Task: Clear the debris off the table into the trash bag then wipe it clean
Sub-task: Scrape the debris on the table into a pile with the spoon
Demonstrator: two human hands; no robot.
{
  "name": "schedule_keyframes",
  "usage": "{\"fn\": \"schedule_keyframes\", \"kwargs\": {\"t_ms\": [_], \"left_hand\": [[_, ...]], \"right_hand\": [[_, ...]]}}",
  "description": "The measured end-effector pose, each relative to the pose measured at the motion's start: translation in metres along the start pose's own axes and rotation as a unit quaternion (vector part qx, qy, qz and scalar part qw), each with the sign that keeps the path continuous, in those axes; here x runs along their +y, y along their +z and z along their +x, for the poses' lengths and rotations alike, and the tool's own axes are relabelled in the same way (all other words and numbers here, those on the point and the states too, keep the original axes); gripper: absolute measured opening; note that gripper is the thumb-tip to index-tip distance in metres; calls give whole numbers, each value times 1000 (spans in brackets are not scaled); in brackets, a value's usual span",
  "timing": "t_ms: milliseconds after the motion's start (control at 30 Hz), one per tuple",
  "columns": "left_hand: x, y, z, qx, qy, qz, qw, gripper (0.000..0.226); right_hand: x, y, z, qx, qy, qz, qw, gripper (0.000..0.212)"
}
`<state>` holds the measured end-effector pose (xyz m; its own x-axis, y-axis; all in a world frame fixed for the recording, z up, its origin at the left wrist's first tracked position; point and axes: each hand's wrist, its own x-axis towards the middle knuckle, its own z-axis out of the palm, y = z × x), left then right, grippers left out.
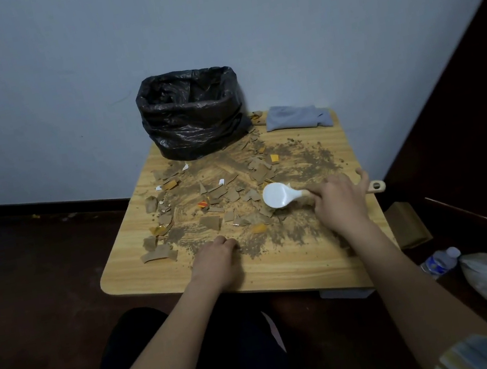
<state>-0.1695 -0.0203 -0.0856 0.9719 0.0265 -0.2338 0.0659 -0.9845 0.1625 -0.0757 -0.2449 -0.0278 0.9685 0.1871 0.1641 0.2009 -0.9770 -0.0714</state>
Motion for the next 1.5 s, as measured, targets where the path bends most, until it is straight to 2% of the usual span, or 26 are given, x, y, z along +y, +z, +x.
{"fn": "schedule_keyframes", "kwargs": {"t_ms": [167, 267, 433, 533, 667, 833, 900, 1067, 1167, 1267, 1333, 1500], "left_hand": [[-1, 2, 1, 12, -3, -8, 1000, 43], [0, 2, 2, 18, -4, -14, 1000, 41], [-1, 1, 1, 31, -3, -42, 999, 39], [-4, 2, 0, 44, -8, -72, 996, 36], [-5, 0, -1, 50, -10, -103, 993, 36], [-12, -6, -5, 71, -2, -168, 983, 33], [-19, -8, -7, 92, -9, -189, 978, 33], [-38, -12, -10, 131, -46, -196, 971, 35], [-49, -13, -13, 142, -73, -176, 971, 36], [-57, -13, -16, 148, -83, -158, 973, 34], [-62, -12, -17, 141, -85, -154, 974, 34], [-76, -12, -22, 132, -94, -160, 974, 34]], "right_hand": [[0, -3, 8, -82, -72, -58, 992, 22], [-10, 1, 10, -111, -61, -90, 988, 18], [-20, 4, 11, -69, 19, -17, 997, 26], [-30, 4, 6, -63, -14, -13, 998, 24], [-44, 8, 2, -84, -76, -67, 991, 18], [-47, 5, 12, -73, 13, -71, 995, 19], [-53, 3, 14, -58, 18, -67, 996, 20], [-80, 1, 8, -7, -81, -48, 996, 25], [-108, 6, 4, -34, -135, -40, 989, 22], [-131, 16, 2, -58, -167, -83, 981, 22], [-135, 18, 5, -70, -157, -100, 980, 22], [-114, 3, 18, -89, -64, -173, 979, 20]]}}
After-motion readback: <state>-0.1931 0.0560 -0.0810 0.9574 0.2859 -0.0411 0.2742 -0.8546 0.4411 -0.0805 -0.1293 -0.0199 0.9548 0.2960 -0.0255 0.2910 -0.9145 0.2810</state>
